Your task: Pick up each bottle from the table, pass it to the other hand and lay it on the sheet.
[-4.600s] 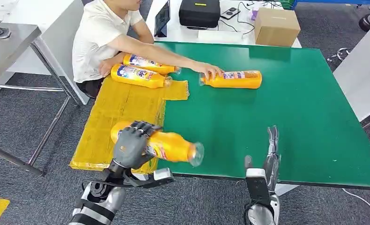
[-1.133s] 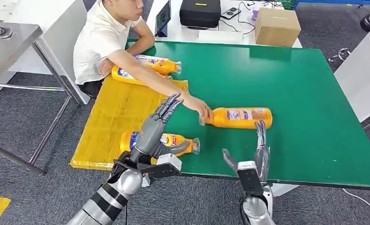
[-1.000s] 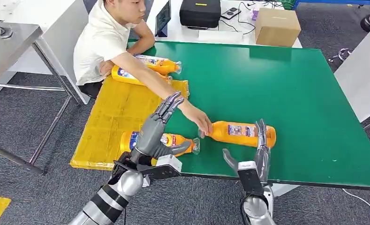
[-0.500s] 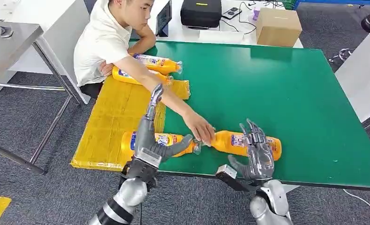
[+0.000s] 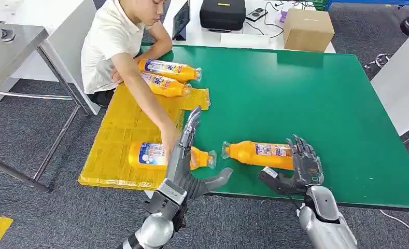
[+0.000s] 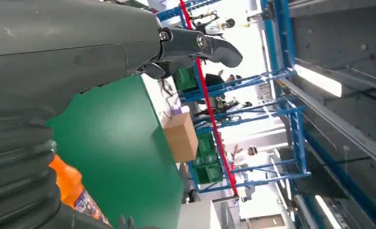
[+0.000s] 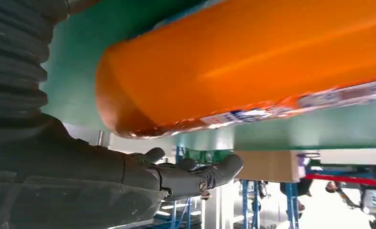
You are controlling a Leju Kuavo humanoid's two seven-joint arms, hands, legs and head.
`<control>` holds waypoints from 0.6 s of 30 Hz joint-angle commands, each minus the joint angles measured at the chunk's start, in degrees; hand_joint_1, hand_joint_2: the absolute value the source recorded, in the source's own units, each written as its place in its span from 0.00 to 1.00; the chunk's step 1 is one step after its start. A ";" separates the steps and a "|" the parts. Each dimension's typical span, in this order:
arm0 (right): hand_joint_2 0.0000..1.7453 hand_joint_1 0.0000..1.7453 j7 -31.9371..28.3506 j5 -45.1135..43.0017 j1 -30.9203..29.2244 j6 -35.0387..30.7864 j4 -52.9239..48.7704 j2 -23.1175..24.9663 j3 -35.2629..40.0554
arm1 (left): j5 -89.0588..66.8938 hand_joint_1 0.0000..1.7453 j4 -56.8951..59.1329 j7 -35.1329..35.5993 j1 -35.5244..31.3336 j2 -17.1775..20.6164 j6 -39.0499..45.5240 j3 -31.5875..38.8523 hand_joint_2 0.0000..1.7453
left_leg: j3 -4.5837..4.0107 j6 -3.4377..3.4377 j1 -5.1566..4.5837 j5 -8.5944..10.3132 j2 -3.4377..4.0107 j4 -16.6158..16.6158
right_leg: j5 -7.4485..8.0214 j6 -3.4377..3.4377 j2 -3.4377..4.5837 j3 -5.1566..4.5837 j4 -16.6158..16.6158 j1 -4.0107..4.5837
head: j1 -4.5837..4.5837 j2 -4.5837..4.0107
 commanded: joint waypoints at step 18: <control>1.00 0.00 0.11 -2.30 -7.83 4.58 14.32 0.27 4.95 | -0.01 0.00 1.71 0.99 -3.01 0.32 -1.34 -1.41 1.00 | 0.23 -0.02 0.04 0.01 0.06 -0.04 | 0.08 -0.03 0.14 0.18 -0.07 0.01 | 0.00 0.00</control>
